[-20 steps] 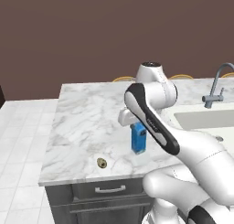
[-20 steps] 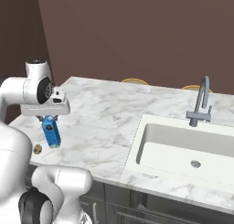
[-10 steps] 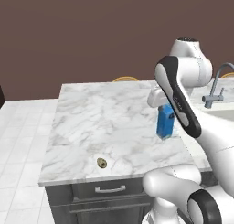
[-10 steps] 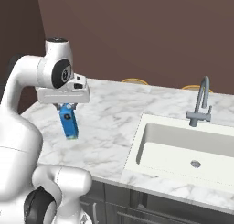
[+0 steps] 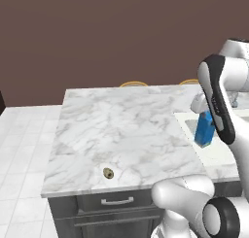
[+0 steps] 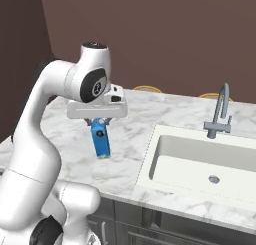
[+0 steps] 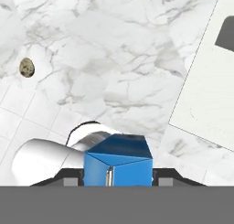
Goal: Gather the eggs and milk located in the vicinity of the sink area and place them right next to the bowl.
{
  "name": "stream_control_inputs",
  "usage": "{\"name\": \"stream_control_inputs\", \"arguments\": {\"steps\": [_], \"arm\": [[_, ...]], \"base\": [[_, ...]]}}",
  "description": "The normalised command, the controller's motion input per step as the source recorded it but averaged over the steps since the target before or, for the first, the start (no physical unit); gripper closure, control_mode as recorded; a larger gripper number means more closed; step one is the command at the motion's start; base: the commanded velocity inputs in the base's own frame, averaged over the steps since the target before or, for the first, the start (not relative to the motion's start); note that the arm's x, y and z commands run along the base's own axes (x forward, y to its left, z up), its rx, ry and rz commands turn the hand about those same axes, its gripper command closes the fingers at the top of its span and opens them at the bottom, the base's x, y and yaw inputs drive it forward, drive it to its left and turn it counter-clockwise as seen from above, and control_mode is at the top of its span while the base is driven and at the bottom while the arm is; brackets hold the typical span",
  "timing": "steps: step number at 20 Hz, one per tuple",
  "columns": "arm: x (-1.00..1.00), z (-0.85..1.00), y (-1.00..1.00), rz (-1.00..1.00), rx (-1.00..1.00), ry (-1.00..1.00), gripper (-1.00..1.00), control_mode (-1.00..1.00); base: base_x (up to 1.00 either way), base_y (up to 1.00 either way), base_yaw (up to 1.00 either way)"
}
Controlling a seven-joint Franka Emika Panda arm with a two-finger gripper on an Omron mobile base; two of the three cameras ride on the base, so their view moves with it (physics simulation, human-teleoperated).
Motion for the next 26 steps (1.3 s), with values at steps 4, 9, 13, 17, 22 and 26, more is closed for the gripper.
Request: {"name": "stream_control_inputs", "arguments": {"steps": [4, 9, 13, 17, 22, 26], "arm": [[-0.83, -0.07, -0.21, 0.00, 0.00, -0.23, 1.00, -1.00], [-0.25, -0.05, -0.03, 0.00, 0.00, -0.11, 1.00, -1.00], [0.17, -0.33, 0.00, 0.00, 0.00, -0.01, 1.00, -1.00], [0.06, -0.17, 0.00, 0.00, 0.00, 0.00, 1.00, -1.00], [0.00, 0.00, 0.00, 0.00, 0.00, 0.00, 1.00, -1.00], [0.00, 0.00, 0.00, 0.00, 0.00, 0.00, 1.00, -1.00]], "base": [[0.00, 0.00, 0.00], [0.00, 0.00, 0.00], [0.00, 0.00, 0.00], [0.00, 0.00, 0.00], [0.00, 0.00, 0.00], [0.00, 0.00, 0.00]]}}
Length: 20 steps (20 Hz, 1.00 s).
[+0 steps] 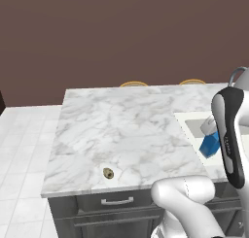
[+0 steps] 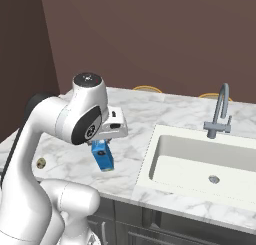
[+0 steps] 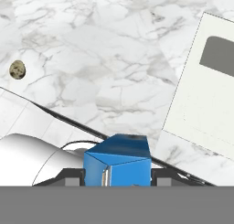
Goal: Gather the eggs and milk located in the vicinity of the sink area and place them right next to the bowl.
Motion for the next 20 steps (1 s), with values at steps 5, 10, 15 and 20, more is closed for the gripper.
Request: {"name": "stream_control_inputs", "arguments": {"steps": [5, 10, 15, 20], "arm": [[0.00, 0.00, 0.00, 0.00, 0.00, 0.00, 1.00, -1.00], [0.00, 0.00, 0.00, 0.00, 0.00, 0.00, 1.00, -1.00], [0.00, 0.00, 0.00, 0.00, 0.00, 0.00, 1.00, 1.00], [0.00, 0.00, 0.00, 0.00, 0.00, 0.00, 1.00, 1.00]], "base": [[0.00, 0.00, 0.00], [0.00, 0.00, 0.00], [-0.28, -0.01, 0.00], [-0.53, -0.46, -0.10]]}}
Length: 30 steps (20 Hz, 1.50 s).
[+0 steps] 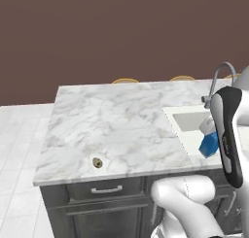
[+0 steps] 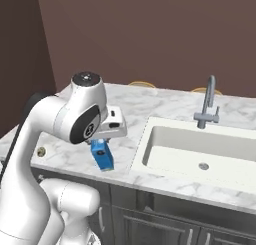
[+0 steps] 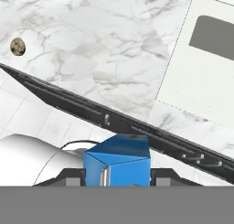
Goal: Gather the eggs and milk located in the vicinity of the sink area and place them right next to the bowl.
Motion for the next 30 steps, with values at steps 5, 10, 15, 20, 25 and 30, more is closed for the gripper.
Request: {"name": "stream_control_inputs", "arguments": {"steps": [5, 10, 15, 20, 25, 30], "arm": [[0.00, 0.00, 0.00, 0.00, 0.00, 0.00, 1.00, 1.00], [0.00, 0.00, 0.00, 0.00, 0.00, 0.00, 1.00, 1.00], [0.00, 0.00, 0.00, 0.00, 0.00, 0.00, 1.00, 1.00], [0.00, 0.00, 0.00, 0.00, 0.00, 0.00, 1.00, 1.00], [0.00, 0.00, 0.00, 0.00, 0.00, 0.00, 1.00, 1.00], [0.00, 0.00, 0.00, 0.00, 0.00, 0.00, 1.00, 1.00]], "base": [[-0.01, -0.73, -0.09], [0.05, -0.89, -0.02], [0.00, -1.00, -0.02], [0.16, -0.96, 0.00], [0.27, -0.68, -0.01], [0.42, -0.20, -0.08]]}}
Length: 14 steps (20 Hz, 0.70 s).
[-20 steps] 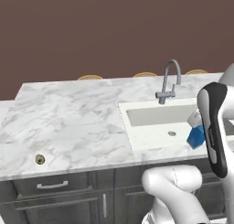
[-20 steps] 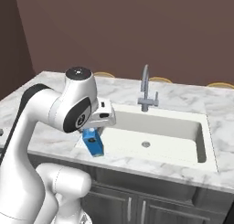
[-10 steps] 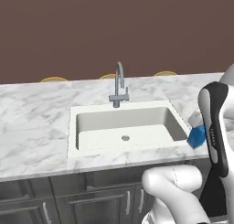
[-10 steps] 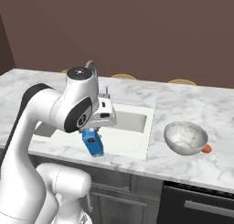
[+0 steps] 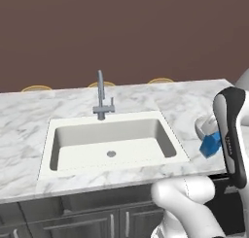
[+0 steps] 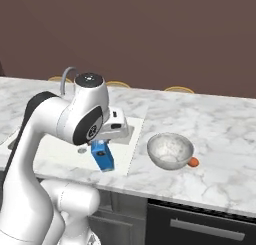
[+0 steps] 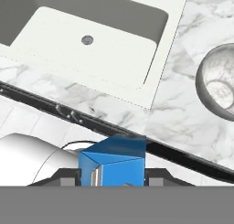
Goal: Gather the eggs and milk located in the vicinity of the sink area and place them right next to the bowl.
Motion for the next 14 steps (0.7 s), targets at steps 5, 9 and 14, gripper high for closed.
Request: {"name": "stream_control_inputs", "arguments": {"steps": [5, 9, 14], "arm": [[0.00, 0.00, 0.00, 0.00, 0.00, 0.00, 1.00, 1.00], [0.00, 0.00, 0.00, 0.00, 0.00, 0.00, 1.00, 1.00], [0.06, 0.00, -0.06, 0.00, 0.01, 0.02, 1.00, -1.00]], "base": [[0.63, 0.00, -0.13], [0.81, -0.12, -0.08], [0.43, -0.31, -0.03]]}}
